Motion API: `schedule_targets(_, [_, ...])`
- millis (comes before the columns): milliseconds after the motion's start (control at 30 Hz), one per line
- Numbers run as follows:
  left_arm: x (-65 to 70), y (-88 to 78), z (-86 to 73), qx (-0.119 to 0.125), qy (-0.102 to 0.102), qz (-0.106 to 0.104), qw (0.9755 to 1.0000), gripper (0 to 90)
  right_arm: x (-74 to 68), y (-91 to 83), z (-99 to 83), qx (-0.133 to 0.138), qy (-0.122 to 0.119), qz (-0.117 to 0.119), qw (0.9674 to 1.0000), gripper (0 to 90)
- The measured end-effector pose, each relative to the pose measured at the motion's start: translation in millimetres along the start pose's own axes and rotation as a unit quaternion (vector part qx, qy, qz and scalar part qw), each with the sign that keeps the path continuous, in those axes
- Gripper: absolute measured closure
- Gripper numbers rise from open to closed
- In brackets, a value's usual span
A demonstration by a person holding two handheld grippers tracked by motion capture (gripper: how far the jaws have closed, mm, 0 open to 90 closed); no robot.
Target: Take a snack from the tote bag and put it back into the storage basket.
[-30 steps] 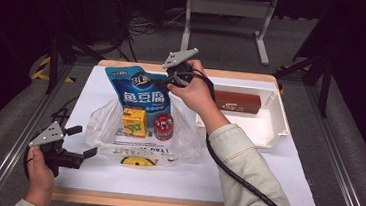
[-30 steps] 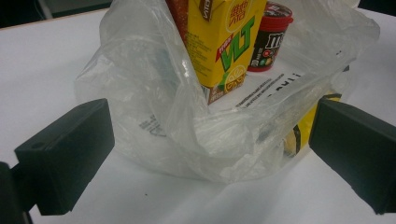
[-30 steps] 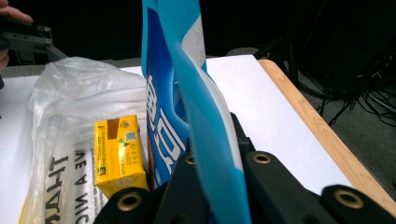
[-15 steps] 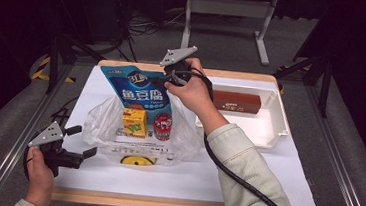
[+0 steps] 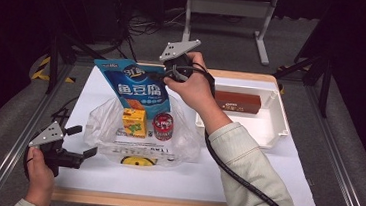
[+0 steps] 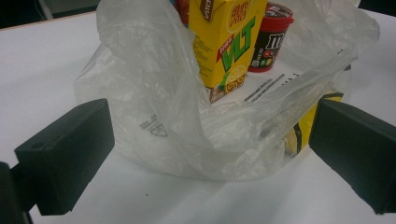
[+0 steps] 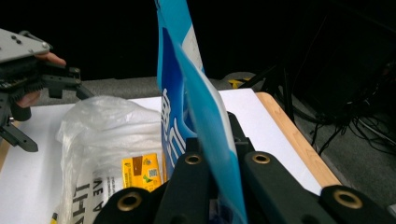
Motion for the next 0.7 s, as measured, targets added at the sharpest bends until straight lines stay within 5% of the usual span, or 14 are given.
schedule_targets(700, [-0.6,1.9,-0.9,-0.005,-0.009,-0.003,0.9999,0.6,4.5,-35.0,30.5,0.040,-0.001,-0.024,0.9989,89.5])
Point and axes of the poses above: each handheld gripper's, and its own axes: y roughly forward along the jaws, z roughly out of its top, x roughly to its right, the point moved 2 cm from there along y, roughly forward along the jaws, and after that the axes turned 11 degrees about -z, right-handed, at the moved point
